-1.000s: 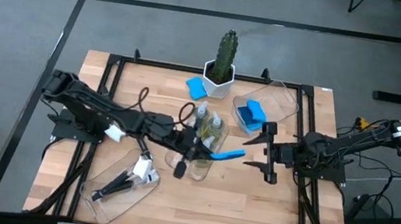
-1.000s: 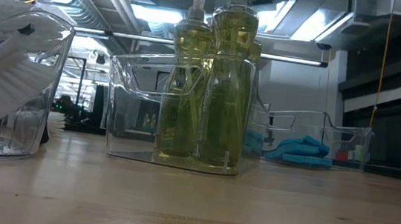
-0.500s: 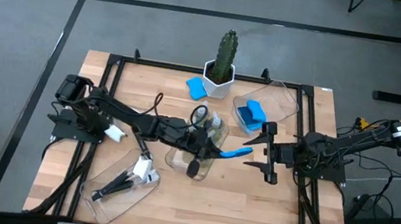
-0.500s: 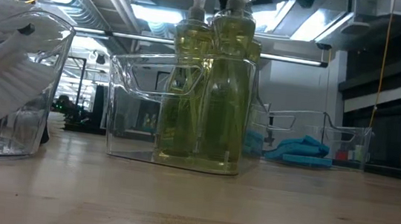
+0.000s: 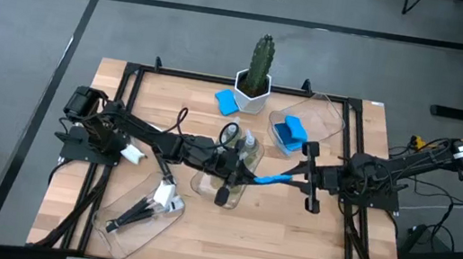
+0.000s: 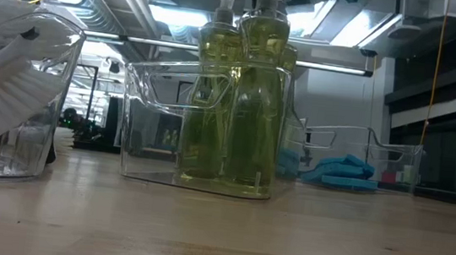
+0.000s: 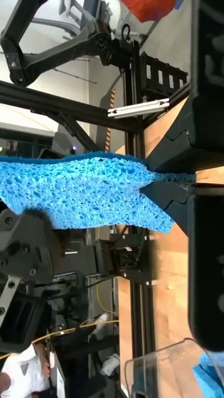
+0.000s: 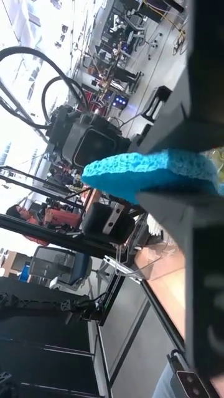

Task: Pick & Place Kitchen Sink Supplies
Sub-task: Put the blue sponge into the top transparent bin

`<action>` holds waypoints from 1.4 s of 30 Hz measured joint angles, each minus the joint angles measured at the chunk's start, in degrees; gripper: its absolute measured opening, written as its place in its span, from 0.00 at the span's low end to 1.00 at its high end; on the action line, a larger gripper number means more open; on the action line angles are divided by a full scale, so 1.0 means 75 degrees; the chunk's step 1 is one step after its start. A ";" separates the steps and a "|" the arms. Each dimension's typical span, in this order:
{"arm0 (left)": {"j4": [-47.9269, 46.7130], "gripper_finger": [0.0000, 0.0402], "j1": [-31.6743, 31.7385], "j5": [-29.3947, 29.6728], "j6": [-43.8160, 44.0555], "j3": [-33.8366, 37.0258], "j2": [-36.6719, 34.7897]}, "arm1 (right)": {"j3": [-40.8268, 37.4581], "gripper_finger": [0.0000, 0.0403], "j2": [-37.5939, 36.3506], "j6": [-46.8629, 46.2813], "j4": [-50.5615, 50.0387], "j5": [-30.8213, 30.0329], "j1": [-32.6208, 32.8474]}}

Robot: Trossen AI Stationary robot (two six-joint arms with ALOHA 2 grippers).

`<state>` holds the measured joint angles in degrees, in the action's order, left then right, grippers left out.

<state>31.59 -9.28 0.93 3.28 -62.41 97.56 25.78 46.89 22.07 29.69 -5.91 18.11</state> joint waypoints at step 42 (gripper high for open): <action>-0.1870 0.41 0.0093 0.0564 -0.0664 0.0009 -0.1794 | 0.0644 0.04 -0.0214 -0.0915 -0.2242 -0.2485 -0.0003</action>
<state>17.57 -8.58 5.17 -1.70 -62.35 84.10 30.61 45.29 15.21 12.88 -24.55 18.09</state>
